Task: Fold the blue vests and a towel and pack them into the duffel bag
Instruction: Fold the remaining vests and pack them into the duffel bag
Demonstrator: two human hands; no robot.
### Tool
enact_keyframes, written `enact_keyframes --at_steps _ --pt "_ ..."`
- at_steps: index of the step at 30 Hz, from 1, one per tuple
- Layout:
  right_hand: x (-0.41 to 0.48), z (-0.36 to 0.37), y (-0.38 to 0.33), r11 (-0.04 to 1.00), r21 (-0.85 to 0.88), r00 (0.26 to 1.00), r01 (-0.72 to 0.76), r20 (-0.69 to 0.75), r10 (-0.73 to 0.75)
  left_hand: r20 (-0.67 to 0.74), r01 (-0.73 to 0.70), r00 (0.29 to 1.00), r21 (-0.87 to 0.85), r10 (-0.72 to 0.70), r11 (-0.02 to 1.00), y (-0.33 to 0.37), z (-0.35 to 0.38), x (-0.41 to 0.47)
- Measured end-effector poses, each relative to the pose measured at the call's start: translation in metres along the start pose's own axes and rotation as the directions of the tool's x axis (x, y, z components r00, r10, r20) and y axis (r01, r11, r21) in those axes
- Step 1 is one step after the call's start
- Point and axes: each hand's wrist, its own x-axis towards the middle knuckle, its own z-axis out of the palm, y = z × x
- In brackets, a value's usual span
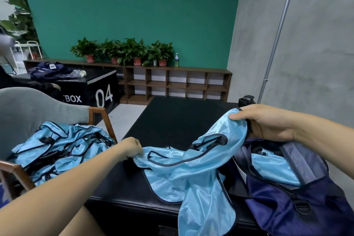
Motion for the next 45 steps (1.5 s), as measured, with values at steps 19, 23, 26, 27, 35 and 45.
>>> enact_keyframes --at_steps 19,23,26,27,35,45 --pt "-0.014 -0.008 -0.093 0.896 0.084 0.881 0.435 -0.246 -0.405 -0.284 -0.374 0.913 -0.869 0.294 0.323 0.085 -0.184 -0.085" --pt "-0.023 -0.005 -0.119 0.852 0.065 0.827 0.52 -0.288 -0.483 -0.385 -0.457 0.862 -0.872 0.331 0.175 0.104 -0.231 -0.118" --pt "-0.029 -0.006 -0.141 0.807 0.078 0.77 0.585 -0.367 -0.522 -0.431 -0.471 0.842 -0.881 0.326 0.051 0.117 -0.259 -0.141" --pt "-0.031 -0.006 -0.149 0.793 0.078 0.752 0.604 -0.387 -0.534 -0.443 -0.477 0.834 -0.879 0.33 0.026 0.12 -0.267 -0.149" --pt "-0.057 0.0 -0.207 0.693 0.059 0.657 0.719 -0.385 -0.649 -0.59 -0.587 0.727 -0.799 0.352 -0.129 0.134 -0.33 -0.19" --pt "-0.075 -0.007 -0.232 0.616 0.054 0.579 0.786 -0.413 -0.703 -0.763 -0.837 0.524 -0.543 0.38 0.065 0.145 -0.35 -0.247"
